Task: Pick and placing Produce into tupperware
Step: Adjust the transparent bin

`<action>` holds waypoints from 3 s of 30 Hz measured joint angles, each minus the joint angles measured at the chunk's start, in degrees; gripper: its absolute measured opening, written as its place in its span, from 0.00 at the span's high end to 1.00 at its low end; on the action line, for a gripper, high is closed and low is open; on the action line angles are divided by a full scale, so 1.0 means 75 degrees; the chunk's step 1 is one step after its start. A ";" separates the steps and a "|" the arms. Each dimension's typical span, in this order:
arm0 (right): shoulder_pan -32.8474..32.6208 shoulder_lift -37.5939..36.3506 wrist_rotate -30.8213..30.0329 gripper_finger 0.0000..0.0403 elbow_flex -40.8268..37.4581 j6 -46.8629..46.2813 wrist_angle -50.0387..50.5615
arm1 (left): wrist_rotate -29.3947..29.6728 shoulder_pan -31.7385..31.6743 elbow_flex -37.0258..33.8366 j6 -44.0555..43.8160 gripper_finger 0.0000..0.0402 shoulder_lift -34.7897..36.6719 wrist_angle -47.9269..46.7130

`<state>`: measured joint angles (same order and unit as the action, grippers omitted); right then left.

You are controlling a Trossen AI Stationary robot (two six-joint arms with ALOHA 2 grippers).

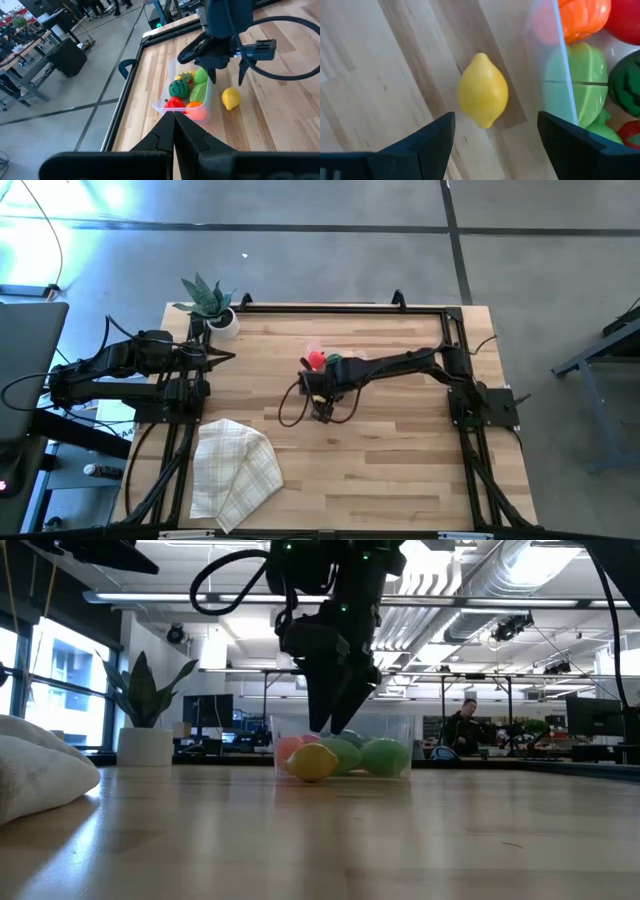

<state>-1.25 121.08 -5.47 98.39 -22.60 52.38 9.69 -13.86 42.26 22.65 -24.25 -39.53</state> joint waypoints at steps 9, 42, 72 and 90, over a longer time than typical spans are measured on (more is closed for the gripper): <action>0.0049 0.0000 0.0352 0.32 0.0000 0.0086 -0.0286 | 0.0000 0.0000 0.0000 -0.0001 1.00 -0.0002 -0.0002; 0.0128 0.0519 0.0666 0.32 0.0012 0.0069 -0.0693 | 0.0000 0.0001 0.0000 0.0000 1.00 -0.0001 -0.0002; 0.0122 0.0685 0.0699 0.32 0.0003 -0.0785 -0.0751 | 0.0000 0.0000 0.0001 -0.0001 1.00 0.0001 0.0000; 0.0119 0.0637 0.0669 0.32 0.0012 -0.0756 -0.0617 | 0.0000 0.0000 -0.0001 0.0000 1.00 0.0001 -0.0001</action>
<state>-0.36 125.85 -0.45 98.48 -28.27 47.75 9.69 -13.86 42.26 22.65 -24.25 -39.54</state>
